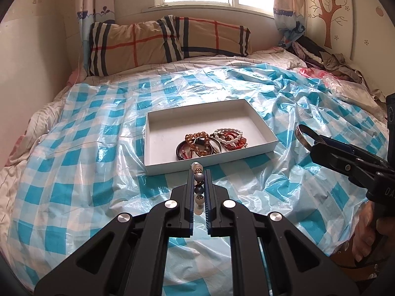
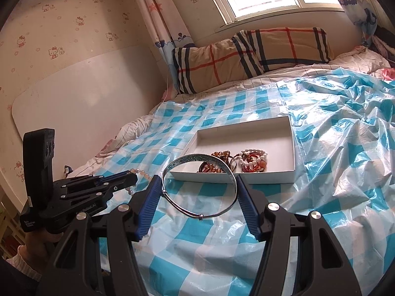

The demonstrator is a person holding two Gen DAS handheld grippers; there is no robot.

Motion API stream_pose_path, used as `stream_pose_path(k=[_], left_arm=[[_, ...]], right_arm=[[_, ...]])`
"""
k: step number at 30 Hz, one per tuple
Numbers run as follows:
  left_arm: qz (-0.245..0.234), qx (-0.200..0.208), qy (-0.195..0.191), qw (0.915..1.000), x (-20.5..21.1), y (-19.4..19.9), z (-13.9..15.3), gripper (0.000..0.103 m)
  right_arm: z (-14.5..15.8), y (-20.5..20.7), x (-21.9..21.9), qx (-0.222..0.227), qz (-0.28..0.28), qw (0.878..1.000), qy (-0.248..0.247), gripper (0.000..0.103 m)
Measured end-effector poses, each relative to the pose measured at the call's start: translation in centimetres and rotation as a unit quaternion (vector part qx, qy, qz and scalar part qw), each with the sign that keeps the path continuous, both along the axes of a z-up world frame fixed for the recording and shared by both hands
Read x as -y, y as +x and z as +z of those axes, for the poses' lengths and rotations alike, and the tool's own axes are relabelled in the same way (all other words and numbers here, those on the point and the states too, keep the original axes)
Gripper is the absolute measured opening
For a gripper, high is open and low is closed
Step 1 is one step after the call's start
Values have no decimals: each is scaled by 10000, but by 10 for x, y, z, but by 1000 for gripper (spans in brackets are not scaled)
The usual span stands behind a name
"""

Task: Organize jewelry
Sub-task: 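Carry the pale charm bracelet and silver bangle into the tray and open both tools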

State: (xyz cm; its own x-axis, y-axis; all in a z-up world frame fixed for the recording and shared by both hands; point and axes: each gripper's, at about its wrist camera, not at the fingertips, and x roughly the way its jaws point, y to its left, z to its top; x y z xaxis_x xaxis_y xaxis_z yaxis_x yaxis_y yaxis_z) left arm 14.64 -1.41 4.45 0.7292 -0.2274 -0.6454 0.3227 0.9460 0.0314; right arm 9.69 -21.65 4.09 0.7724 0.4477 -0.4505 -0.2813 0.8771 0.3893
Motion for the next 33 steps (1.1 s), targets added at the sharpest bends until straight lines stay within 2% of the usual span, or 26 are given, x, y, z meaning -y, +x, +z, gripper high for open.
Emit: stream_pose_path(k=[13,17,20,21,22,27,29,33], left_arm=[[-14,74,15,10000,5,1,2,7],[5,72,-5,10000,4,1,2,7],[39,53,-12,10000,0,5,1,7],[55,47,-14,10000,-2,6,0,7],[73,37,-11,10000,-4,6,-1,7],[113,-74,-14,9999,-8,11,-10,7],[96,-85,-7,9999,-6,11,-12,7],[67,-111,4,9999,-3,14,-15,7]], right_arm=[[2,3,-1,89,-15,10000,1,60],[2,4,-2,91,7,10000,-14,55],[-6,8,-4,-110,102,9996,-227,56],[-11,10,-4,-217,109,9990,-367,58],[-17,12,-4,-376,137,9978,-536,67],[-63,23,-5,-1141,242,9881,-1004,73],[-76,32,-9,-1301,322,9855,-1037,73],[-91,60,-27,-1375,490,9792,-1411,77]])
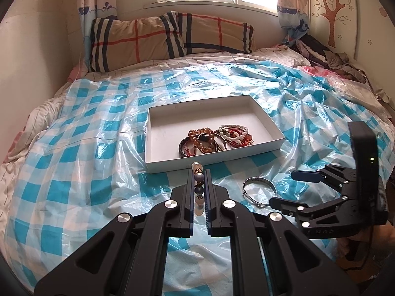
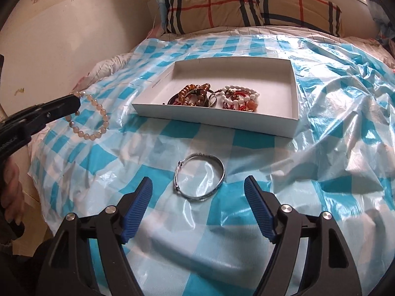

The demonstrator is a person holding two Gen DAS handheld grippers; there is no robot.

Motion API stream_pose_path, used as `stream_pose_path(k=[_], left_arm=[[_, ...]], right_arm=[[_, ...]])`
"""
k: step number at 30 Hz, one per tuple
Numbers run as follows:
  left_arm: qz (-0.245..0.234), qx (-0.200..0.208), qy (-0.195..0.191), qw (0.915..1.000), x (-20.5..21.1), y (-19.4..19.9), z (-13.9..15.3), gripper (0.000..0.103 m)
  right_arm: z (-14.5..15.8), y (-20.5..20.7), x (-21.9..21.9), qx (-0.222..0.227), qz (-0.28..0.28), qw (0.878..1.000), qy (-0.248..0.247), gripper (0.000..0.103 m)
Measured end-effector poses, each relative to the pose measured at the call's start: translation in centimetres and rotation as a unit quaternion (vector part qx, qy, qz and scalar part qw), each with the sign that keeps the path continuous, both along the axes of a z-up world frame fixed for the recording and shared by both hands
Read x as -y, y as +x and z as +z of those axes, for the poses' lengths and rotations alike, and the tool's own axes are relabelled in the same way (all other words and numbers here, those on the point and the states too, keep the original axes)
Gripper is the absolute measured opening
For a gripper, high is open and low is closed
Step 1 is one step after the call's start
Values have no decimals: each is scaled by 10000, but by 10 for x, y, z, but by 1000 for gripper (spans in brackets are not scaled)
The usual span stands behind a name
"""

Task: Organize jewelry
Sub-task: 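Carry the pale charm bracelet and silver bangle into the tray and open both tools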

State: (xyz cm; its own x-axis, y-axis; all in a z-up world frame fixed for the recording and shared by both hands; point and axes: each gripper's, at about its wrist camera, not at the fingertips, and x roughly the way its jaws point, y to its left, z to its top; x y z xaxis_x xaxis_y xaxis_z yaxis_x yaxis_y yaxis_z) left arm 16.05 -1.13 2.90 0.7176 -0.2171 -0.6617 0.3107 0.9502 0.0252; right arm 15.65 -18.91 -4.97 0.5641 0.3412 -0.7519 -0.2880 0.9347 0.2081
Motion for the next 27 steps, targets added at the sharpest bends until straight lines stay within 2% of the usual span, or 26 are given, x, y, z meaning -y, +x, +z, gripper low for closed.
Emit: stream_pose_path(k=[3,5,7,10,13,20,27], left_arm=[[5,-2,5,10000,1,0,0,7],[28,1,12,10000,1,1,-1,7],[61,7,6,10000,-1,3,-2,7],[78,5,-11,10000,-1,6,-4,7],[51,27,-18,10000,0,7,-4,7],[35,165,-44,9998,3,13,4,7],[12,237,-19,9997,8,26,5,7]], right_arm=[[-23,25,-11,-407,109,9988,-268,77],[-27,28,-11,-454,135,9986,-248,58],[-22,24,-5,-392,89,9991,-132,56],[-10,12,6,-157,-106,9998,2,56],[12,-1,14,293,-226,9990,236,56],[53,-9,19,1184,-330,9911,502,56],[63,0,18,1387,-338,9882,557,56]])
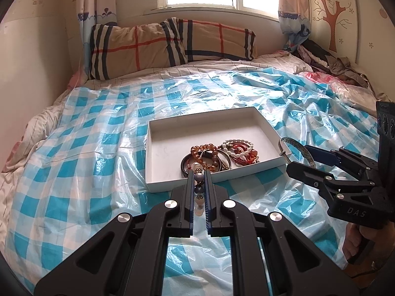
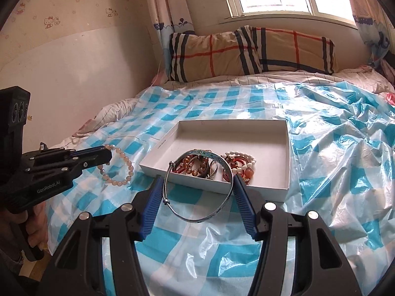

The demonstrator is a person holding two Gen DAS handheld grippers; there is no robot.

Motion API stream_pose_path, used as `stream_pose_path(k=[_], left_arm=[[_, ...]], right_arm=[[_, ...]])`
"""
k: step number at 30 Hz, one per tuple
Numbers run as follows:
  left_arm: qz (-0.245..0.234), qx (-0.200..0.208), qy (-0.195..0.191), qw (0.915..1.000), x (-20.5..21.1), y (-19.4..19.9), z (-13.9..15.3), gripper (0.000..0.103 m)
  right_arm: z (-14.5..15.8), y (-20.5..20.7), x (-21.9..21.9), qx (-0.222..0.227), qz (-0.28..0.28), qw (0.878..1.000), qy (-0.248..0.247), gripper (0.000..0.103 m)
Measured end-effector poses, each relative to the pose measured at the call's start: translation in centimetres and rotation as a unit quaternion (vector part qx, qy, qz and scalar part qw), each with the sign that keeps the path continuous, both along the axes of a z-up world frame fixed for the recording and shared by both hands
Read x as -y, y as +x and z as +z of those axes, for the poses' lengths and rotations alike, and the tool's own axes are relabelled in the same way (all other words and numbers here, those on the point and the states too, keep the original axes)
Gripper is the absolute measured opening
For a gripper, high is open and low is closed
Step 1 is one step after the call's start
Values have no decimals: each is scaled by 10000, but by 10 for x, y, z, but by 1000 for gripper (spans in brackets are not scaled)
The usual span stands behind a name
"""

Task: Organize jewelry
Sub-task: 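Carry the pale charm bracelet and silver bangle into the tray and open both tools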

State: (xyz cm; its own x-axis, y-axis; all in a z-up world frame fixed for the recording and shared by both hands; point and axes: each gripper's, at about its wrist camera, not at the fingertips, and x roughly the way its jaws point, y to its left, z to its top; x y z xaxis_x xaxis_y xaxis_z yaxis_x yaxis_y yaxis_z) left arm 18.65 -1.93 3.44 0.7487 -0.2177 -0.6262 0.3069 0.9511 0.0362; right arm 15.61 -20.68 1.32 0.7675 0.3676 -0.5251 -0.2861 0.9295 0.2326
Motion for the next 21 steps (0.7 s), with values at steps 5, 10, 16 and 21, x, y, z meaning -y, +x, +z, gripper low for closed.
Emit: stream_pose_path(k=[5,10,16,21], left_arm=[[-62,85,13,9999,7,10,2,7],[-132,169,38,9998,16,20,5,7],[-187,279,59,9994,24,35,7,7],[-181,388,29,9991,29,51,10,7]], right_arm=[[2,8,1,78,-25,10000,8,56],[6,16,1,199,-37,9998,-7,56],[7,30,3,312,-51,9995,-33,56],[7,42,4,397,-57,9992,-77,56]])
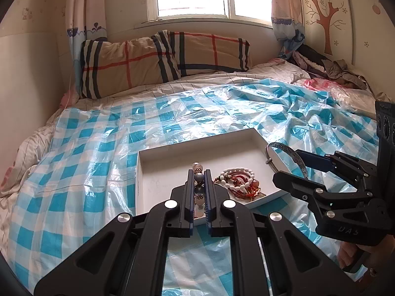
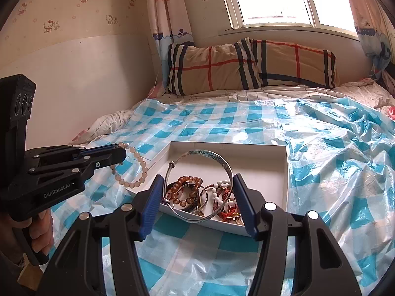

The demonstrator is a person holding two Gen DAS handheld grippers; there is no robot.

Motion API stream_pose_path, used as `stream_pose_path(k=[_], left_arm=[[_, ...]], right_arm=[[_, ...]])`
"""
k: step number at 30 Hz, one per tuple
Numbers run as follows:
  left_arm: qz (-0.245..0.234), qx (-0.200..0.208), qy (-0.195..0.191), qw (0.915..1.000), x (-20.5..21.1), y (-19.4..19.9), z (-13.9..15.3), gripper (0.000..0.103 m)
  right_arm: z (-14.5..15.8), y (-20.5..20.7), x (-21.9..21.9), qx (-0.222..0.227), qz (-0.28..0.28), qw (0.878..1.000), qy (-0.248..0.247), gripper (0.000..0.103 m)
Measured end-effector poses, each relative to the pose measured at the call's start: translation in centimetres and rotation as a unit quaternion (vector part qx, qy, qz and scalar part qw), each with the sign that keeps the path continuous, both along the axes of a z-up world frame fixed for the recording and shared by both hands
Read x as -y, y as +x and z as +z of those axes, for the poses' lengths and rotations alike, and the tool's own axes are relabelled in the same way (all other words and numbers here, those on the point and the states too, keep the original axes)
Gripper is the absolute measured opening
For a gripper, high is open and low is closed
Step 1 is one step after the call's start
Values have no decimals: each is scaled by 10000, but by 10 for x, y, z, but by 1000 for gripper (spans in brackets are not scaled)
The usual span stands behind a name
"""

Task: Organize jewelry
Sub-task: 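Carry the pale charm bracelet and silver bangle into the tray and open both tools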

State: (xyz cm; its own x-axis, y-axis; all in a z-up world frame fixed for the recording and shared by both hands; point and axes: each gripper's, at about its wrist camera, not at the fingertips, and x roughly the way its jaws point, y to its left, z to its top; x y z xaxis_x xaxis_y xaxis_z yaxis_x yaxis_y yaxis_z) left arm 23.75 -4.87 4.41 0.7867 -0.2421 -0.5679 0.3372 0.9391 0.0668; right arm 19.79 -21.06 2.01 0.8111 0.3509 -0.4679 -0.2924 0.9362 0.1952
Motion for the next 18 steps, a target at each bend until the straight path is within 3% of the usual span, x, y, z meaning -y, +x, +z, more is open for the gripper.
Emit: stream_pose_path(k=[16,17,18], left_arm=[[-76,47,-225,9997,17,45,-18,7],[-75,-49,-213,9997,18,52,-24,7],[-30,-261,-109,9996,20,62,-33,7]], right_arm=[[-16,44,-7,122,23,9997,-231,57],[-23,51,-9,7,27,9994,-335,59],[-29,57,-11,-117,-2,9990,-424,69]])
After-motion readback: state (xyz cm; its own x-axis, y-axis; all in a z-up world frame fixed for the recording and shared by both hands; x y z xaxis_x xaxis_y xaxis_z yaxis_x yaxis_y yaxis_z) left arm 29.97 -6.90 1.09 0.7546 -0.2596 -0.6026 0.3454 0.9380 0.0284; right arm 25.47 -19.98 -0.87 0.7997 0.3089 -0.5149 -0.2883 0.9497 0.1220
